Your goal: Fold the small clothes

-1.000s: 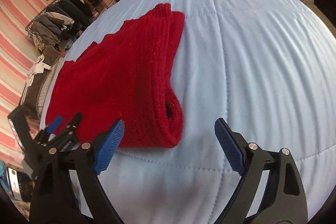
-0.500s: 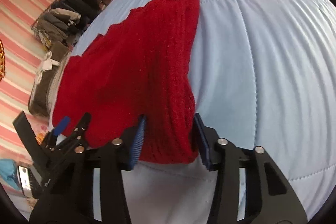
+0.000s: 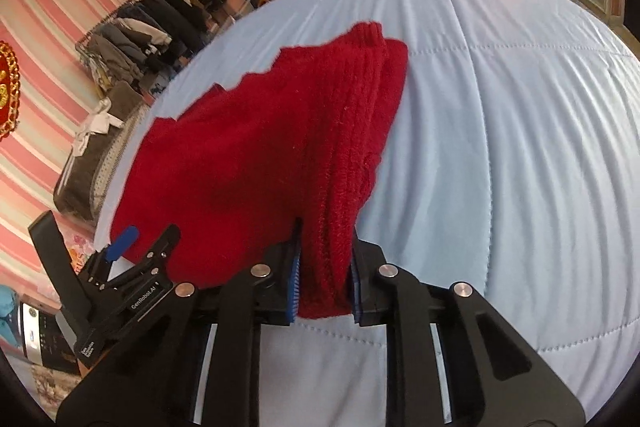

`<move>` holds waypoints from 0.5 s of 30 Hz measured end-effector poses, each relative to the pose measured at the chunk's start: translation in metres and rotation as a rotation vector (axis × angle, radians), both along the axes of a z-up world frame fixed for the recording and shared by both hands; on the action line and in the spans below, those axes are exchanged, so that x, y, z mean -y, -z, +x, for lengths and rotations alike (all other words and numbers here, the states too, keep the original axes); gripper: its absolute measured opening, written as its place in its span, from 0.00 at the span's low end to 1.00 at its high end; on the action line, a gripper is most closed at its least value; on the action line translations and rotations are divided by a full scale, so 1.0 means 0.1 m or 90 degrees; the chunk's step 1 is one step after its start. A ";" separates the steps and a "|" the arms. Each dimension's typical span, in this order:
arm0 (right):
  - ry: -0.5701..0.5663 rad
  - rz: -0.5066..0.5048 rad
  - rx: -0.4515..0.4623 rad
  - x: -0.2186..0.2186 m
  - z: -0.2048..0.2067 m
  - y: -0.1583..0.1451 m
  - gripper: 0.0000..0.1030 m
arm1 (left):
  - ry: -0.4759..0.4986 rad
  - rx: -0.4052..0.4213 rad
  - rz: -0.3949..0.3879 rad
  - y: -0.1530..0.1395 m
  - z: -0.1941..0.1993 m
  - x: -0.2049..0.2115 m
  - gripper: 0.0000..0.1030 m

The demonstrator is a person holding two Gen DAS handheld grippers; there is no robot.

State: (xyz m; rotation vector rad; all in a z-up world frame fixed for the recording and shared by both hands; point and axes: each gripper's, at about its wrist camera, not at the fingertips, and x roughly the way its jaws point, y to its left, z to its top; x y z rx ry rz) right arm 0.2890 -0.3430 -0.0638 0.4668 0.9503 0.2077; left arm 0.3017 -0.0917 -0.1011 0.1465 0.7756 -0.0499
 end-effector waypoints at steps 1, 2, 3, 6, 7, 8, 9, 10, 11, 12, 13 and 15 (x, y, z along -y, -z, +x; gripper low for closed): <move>0.001 0.001 0.009 -0.01 -0.01 -0.03 0.19 | -0.001 -0.002 -0.003 -0.01 0.01 -0.02 0.87; 0.005 -0.005 0.021 -0.02 -0.02 -0.08 0.19 | -0.001 -0.003 -0.009 -0.03 0.01 -0.05 0.87; 0.006 -0.007 0.030 -0.05 -0.02 -0.12 0.18 | -0.002 -0.006 -0.014 -0.04 0.01 -0.08 0.87; 0.005 -0.003 0.059 -0.15 0.02 -0.29 0.18 | -0.012 -0.001 -0.016 -0.13 0.02 -0.23 0.87; 0.002 0.000 0.076 -0.21 0.03 -0.38 0.18 | -0.020 0.002 -0.015 -0.16 0.03 -0.30 0.87; -0.001 0.001 0.086 -0.25 0.07 -0.43 0.18 | -0.032 0.003 -0.021 -0.21 0.05 -0.41 0.87; -0.004 0.004 0.095 -0.30 0.09 -0.49 0.18 | -0.039 0.003 -0.028 -0.25 0.07 -0.51 0.87; -0.010 0.009 0.109 -0.39 0.13 -0.57 0.18 | -0.047 0.004 -0.031 -0.28 0.09 -0.60 0.87; -0.015 0.010 0.118 -0.46 0.15 -0.61 0.18 | -0.056 0.007 -0.032 -0.32 0.10 -0.71 0.87; -0.021 0.009 0.127 -0.55 0.20 -0.67 0.18 | -0.063 0.011 -0.033 -0.36 0.11 -0.81 0.87; -0.026 0.008 0.134 -0.63 0.23 -0.70 0.18 | -0.069 0.014 -0.033 -0.38 0.10 -0.88 0.87; -0.045 0.000 0.142 -0.88 0.34 -0.78 0.18 | -0.086 0.019 -0.041 -0.45 0.11 -1.13 0.87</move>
